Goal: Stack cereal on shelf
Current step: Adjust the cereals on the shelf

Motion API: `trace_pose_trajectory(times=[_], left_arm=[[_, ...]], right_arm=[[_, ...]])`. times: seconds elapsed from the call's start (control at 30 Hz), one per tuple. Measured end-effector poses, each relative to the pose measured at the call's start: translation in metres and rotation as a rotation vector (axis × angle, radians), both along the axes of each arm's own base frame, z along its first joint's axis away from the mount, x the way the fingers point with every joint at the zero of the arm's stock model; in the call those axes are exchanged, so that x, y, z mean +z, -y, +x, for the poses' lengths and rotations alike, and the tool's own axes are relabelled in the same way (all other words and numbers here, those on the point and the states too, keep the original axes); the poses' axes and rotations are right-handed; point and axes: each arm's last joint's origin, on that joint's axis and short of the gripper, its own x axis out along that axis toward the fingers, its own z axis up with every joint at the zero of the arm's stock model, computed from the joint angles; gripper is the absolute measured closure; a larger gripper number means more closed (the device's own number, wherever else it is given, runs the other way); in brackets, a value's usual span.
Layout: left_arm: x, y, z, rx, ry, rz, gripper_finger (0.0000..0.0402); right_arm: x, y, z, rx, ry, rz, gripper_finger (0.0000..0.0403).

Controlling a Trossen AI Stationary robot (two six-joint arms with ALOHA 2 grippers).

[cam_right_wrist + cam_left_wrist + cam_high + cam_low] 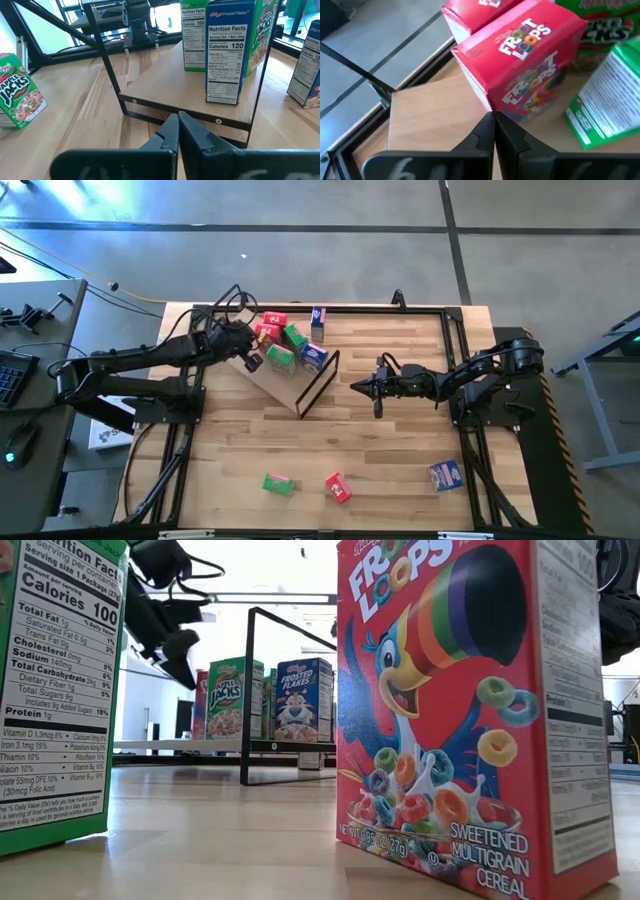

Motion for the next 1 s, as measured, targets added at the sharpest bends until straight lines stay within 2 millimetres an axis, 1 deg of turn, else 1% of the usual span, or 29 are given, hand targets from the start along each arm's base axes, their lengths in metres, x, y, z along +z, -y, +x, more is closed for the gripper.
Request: trace_pose_trajectory(times=[0.23,0.37,0.5,0.6,0.7,0.83,0.93,1.0], left_arm=[[0.002,-0.005,-0.001,0.006,0.007,0.022,0.0401],[0.003,-0.005,-0.003,-0.007,0.020,0.007,0.0401],[0.006,-0.002,-0.008,-0.012,0.046,-0.017,0.0401],[0.011,0.002,-0.013,-0.016,0.073,-0.017,0.0401],[0.020,0.004,-0.020,-0.036,0.121,0.007,0.0401],[0.040,0.000,-0.026,-0.086,0.179,0.032,0.0401],[0.058,-0.012,-0.025,-0.120,0.197,0.056,0.0401],[0.069,-0.024,-0.020,-0.151,0.202,0.067,0.0401]], right_arm=[[0.000,0.000,0.000,0.000,0.001,0.000,0.0403],[0.006,0.000,0.002,0.018,0.053,0.004,0.0403],[0.019,0.003,0.016,0.064,0.097,-0.010,0.0403],[0.029,0.014,0.030,0.086,0.075,-0.014,0.0403],[0.051,0.031,0.044,0.115,0.036,-0.044,0.0403],[0.095,0.059,0.053,0.138,-0.050,-0.128,0.0403],[0.130,0.079,0.055,0.146,-0.108,-0.228,0.0403],[0.146,0.093,0.054,0.133,-0.148,-0.288,0.0403]])
